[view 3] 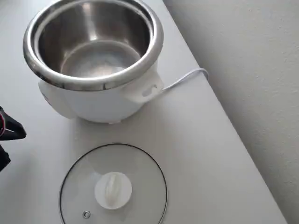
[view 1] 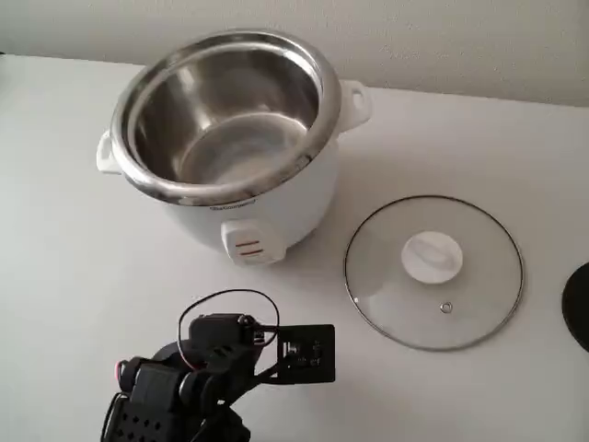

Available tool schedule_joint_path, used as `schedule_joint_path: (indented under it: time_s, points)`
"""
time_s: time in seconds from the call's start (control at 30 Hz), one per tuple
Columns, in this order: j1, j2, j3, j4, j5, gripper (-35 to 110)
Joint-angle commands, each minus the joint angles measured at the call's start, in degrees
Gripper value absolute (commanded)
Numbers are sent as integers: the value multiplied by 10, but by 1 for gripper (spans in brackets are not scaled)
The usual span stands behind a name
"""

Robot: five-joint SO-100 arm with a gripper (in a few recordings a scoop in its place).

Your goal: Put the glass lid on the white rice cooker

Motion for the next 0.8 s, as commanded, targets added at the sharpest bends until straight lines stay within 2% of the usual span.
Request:
schedule_joint_path:
  time_s: [0.0, 0.07, 0.23, 0.5, 0.57, 0.77]
  points:
    - [36, 6, 9, -58, -4, 1]
    - [61, 6, 15, -83, -4, 2]
    - [149, 4, 20, -134, -33, 18]
    - [180, -11, 44, -284, -15, 19]
    - [192, -55, 47, -353, -16, 19]
    - [225, -347, 38, -692, -23, 21]
